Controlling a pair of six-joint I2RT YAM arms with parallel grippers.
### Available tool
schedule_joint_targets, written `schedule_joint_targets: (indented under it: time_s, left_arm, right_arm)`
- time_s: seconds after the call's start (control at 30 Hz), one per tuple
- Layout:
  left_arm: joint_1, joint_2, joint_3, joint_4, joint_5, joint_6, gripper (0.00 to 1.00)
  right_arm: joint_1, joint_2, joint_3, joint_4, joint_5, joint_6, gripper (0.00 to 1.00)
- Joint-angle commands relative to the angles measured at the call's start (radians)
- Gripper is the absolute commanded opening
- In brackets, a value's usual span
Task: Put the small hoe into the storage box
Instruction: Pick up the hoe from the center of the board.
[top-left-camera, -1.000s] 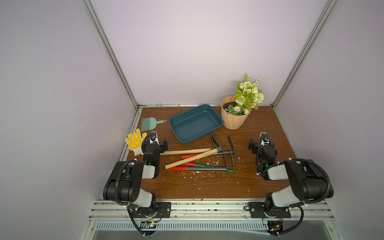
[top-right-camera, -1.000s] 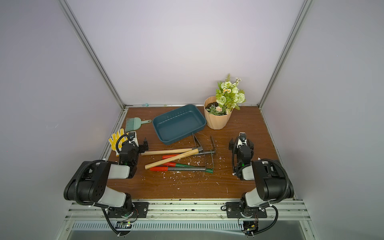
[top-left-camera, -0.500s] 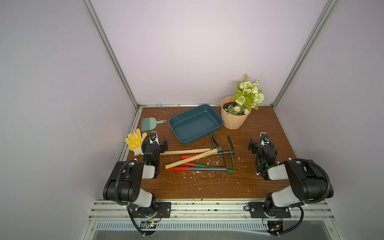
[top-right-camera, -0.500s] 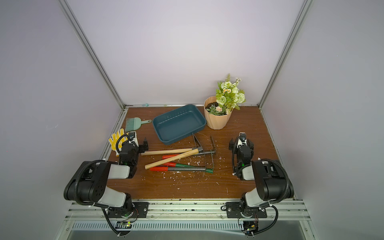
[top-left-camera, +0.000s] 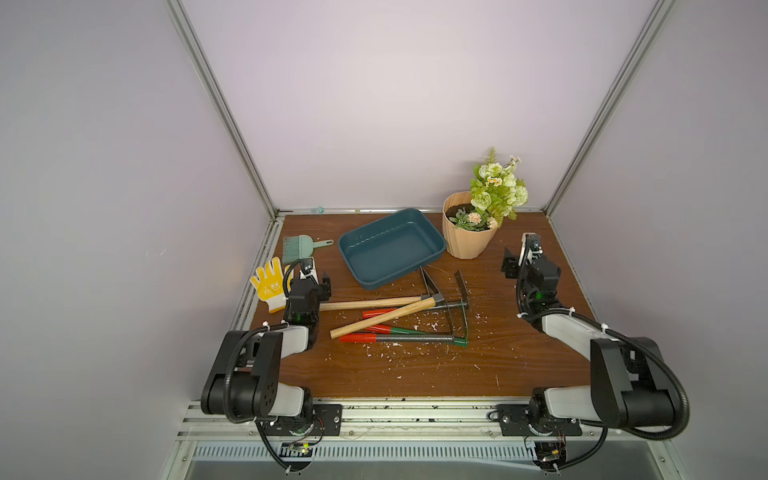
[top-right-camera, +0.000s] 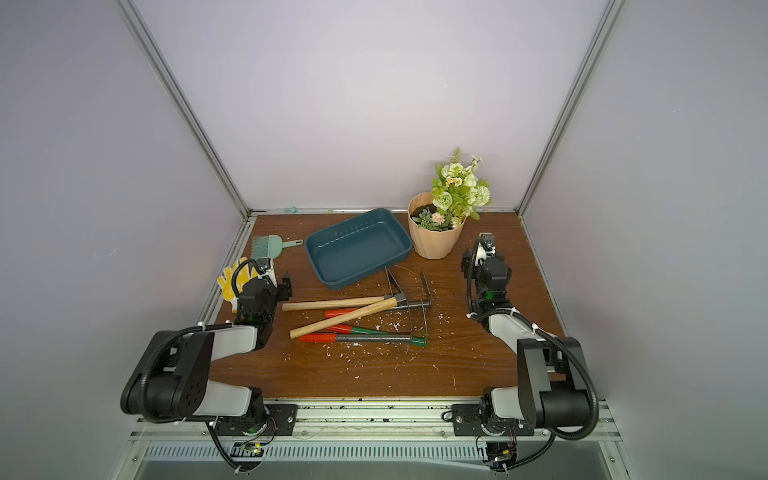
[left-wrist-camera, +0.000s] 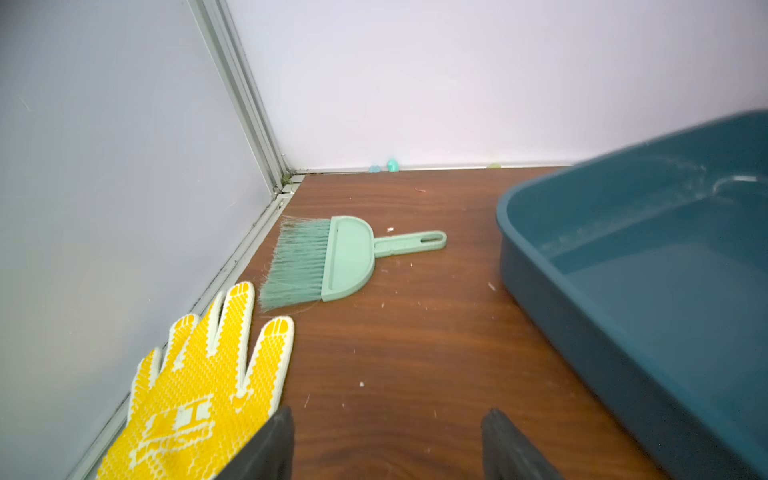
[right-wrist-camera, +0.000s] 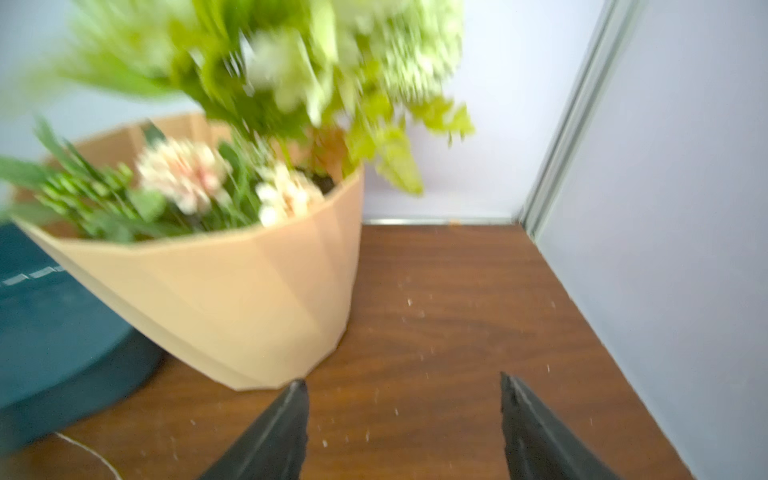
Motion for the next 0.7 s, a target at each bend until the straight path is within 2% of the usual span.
schedule_joint_targets:
  time_s: [0.0,0.13,0.27,0.47,0.67]
  left_arm:
    - [0.005,-0.088,0.174,-0.298,-0.027,-0.09,0.68]
    - [-0.087,-0.142,0.23,-0.435,-0.11,-0.166,0.67]
    - [-0.147,-0.19,0.207,-0.498,-0.063,-0.234,0.67]
    - [-0.16,-0.298,0.118,-0.505,-0.001,-0.284,0.67]
    - [-0.165,-0.333,0.114,-0.526,-0.006,-0.277,0.68]
  right_arm:
    - [0.06,-0.039,0.062,-0.213,-0.085,-0.013,0.72]
    - [0.201,-0.008,0.159,-0.353,-0.106,-0.046,0.7]
    - [0.333,0.07,0.273,-0.496,-0.119,-0.065,0.63]
    - [0.422,0.141,0.354,-0.524,-0.142,-0.037,0.59]
    - [0.489,0.263,0.459,-0.626,-0.15,-0.057,0.53]
